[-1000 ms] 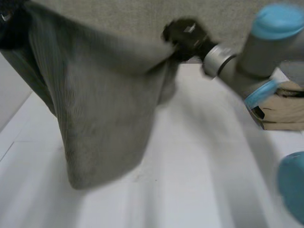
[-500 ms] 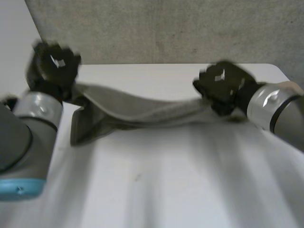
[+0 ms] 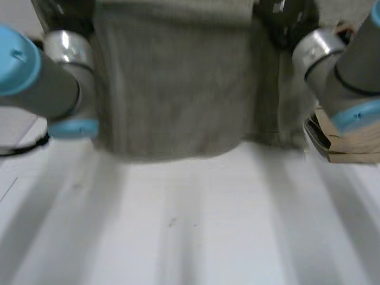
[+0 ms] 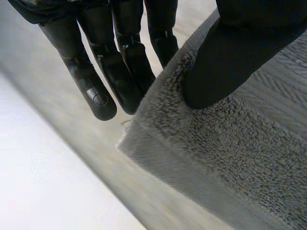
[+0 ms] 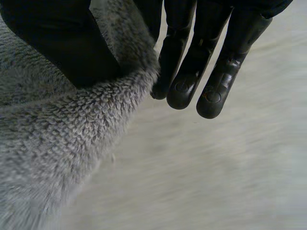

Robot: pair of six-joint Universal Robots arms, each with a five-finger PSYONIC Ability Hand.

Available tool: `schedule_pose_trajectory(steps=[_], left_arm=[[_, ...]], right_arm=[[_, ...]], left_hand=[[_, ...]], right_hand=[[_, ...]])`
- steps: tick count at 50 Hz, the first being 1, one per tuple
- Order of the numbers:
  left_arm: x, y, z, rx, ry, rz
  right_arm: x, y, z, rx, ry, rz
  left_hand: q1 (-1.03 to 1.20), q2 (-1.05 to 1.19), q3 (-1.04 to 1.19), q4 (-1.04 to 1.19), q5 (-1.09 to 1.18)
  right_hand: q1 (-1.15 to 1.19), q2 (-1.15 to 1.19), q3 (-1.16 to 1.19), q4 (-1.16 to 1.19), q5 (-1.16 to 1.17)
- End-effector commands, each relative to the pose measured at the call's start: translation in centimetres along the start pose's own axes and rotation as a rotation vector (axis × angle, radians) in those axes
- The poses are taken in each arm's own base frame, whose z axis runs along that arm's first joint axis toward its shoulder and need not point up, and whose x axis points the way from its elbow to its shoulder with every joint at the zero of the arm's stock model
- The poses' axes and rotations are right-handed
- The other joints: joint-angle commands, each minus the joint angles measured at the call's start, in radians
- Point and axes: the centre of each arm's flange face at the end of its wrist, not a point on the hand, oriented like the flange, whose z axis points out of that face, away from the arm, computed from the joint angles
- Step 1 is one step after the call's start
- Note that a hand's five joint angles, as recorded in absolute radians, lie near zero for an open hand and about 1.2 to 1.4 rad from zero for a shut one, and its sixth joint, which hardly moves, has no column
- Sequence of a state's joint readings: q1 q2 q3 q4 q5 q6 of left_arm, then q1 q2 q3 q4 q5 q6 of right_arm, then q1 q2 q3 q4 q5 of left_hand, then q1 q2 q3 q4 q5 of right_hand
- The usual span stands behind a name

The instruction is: Fold the laundry.

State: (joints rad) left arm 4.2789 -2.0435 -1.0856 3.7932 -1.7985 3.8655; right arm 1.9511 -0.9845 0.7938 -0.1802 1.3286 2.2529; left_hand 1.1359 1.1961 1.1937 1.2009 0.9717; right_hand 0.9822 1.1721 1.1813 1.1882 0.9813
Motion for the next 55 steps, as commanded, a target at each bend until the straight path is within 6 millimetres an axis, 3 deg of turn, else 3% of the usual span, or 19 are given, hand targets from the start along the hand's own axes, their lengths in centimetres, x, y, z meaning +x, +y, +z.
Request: schedule_pose_trajectory(steps=[1, 3, 6, 14, 21, 24, 25, 29, 32, 39, 45, 55], left_arm=[[-2.0, -1.0, -0.2, 0.031, -0.049, -0.010], [-2.1, -0.6, -1.2, 0.005, -0.027, -0.002], [-1.7, 0.8, -4.3, -0.066, 0.042, 0.018], [0.0, 5.0, -13.7, -0.284, 0.248, 0.078], [1.7, 6.3, -19.7, -0.386, 0.401, 0.100], [1.9, 6.4, -20.3, -0.398, 0.416, 0.099], [2.0, 6.4, -20.5, -0.400, 0.418, 0.101], [1.9, 6.4, -20.3, -0.400, 0.414, 0.100], [1.8, 6.4, -20.2, -0.399, 0.410, 0.103], [1.4, 6.8, -20.4, -0.421, 0.415, 0.119], [1.3, 6.9, -21.4, -0.469, 0.460, 0.127], [0.9, 6.4, -22.6, -0.505, 0.508, 0.137]], right_arm=[[1.1, -1.0, -0.9, 0.030, 0.047, -0.020], [-0.3, -0.4, -2.4, -0.028, -0.030, -0.001], [-1.8, 0.0, -4.5, -0.096, -0.120, 0.025], [-8.7, 2.0, -13.8, -0.363, -0.499, 0.146], [-13.0, 2.1, -17.8, -0.416, -0.672, 0.199], [-13.9, 2.7, -18.1, -0.435, -0.701, 0.220], [-14.2, 2.9, -18.2, -0.438, -0.706, 0.232], [-14.3, 3.0, -18.3, -0.447, -0.697, 0.275], [-13.8, 3.3, -18.1, -0.476, -0.664, 0.353], [-8.9, 4.7, -16.5, -0.557, -0.459, 0.627], [-3.8, 8.4, -14.2, -0.588, -0.347, 0.569], [-5.2, 10.6, -12.0, -0.570, -0.604, 0.274]], left_hand=[[0.260, 0.200, 0.203, 0.195, 0.250], [0.260, 0.200, 0.203, 0.195, 0.250], [0.260, 0.200, 0.203, 0.195, 0.250], [0.260, 0.200, 0.203, 0.195, 0.250], [0.260, 0.200, 0.203, 0.195, 0.250], [0.260, 0.200, 0.203, 0.195, 0.250], [0.260, 0.200, 0.203, 0.195, 0.250], [0.260, 0.200, 0.203, 0.195, 0.250], [0.260, 0.200, 0.203, 0.195, 0.250], [0.260, 0.200, 0.203, 0.195, 0.250], [0.260, 0.200, 0.203, 0.195, 0.250], [0.260, 0.200, 0.203, 0.195, 0.250]], right_hand=[[0.414, 0.224, 0.215, 0.208, 0.240], [0.414, 0.224, 0.215, 0.208, 0.240], [0.414, 0.224, 0.215, 0.208, 0.240], [0.414, 0.224, 0.215, 0.208, 0.240], [0.414, 0.224, 0.215, 0.208, 0.240], [0.129, -0.061, -0.070, -0.077, -0.045], [-0.152, -0.342, -0.351, -0.358, -0.325], [-0.717, -0.907, -0.916, -0.923, -0.890], [-0.742, -0.931, -0.941, -0.948, -0.915], [-0.786, -0.976, -0.985, -0.992, -0.959], [-0.747, -0.937, -0.947, -0.953, -0.921], [-0.698, -0.888, -0.897, -0.904, -0.871]])
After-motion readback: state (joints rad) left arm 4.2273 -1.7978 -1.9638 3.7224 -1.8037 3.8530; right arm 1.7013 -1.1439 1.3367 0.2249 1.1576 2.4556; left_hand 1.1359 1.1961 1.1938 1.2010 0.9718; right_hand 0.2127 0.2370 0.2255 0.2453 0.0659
